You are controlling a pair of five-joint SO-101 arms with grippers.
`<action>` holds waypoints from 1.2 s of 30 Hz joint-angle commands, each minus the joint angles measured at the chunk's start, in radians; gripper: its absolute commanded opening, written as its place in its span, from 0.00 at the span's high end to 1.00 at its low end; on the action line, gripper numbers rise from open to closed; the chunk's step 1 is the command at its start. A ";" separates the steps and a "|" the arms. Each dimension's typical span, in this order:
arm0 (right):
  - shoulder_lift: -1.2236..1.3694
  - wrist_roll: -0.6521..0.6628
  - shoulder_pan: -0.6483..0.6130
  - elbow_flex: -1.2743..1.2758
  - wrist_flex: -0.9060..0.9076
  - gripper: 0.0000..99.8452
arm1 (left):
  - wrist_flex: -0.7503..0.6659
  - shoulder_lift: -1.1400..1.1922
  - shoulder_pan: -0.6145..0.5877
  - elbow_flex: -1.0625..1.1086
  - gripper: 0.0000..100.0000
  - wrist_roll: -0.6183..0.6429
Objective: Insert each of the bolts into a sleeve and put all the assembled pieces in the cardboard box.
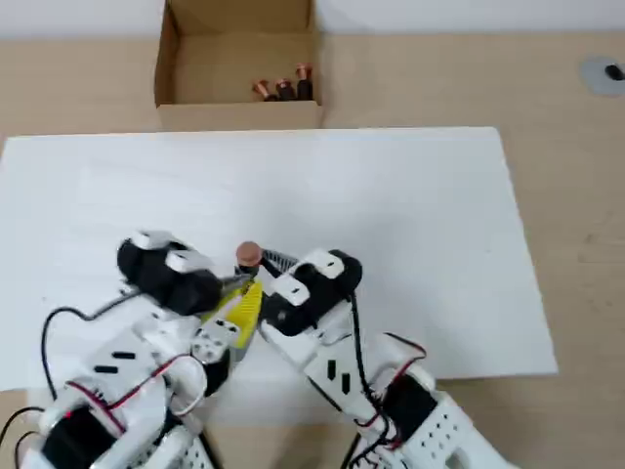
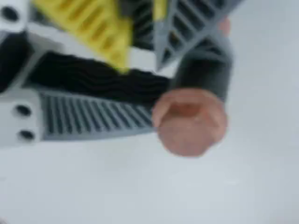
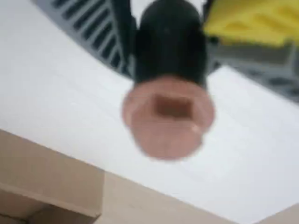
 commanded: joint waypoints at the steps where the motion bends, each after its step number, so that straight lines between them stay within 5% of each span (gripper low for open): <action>1: -0.127 -0.009 0.015 -0.004 -0.048 0.99 | 0.035 -0.001 0.032 -0.003 0.83 -0.012; 5: -0.124 -0.009 0.015 -0.004 -0.048 0.99 | 0.025 -0.001 -0.043 -0.009 0.83 -0.014; 10: -0.120 -0.003 0.019 -0.004 -0.048 0.99 | -0.074 -0.001 -0.298 -0.009 0.83 -0.038; 17: -0.119 0.120 0.197 -0.005 -0.054 0.99 | -0.195 -0.001 -0.640 -0.018 0.83 -0.110; 27: -0.117 0.229 0.292 -0.005 -0.129 0.99 | -0.192 0.001 -0.723 -0.098 0.83 -0.104; 30: -0.116 0.230 0.329 -0.005 -0.282 0.99 | -0.261 0.001 -0.852 0.054 0.83 -0.109; 36: 0.045 0.230 0.334 -0.088 -0.358 0.99 | -0.674 0.004 -1.042 0.542 0.83 -0.101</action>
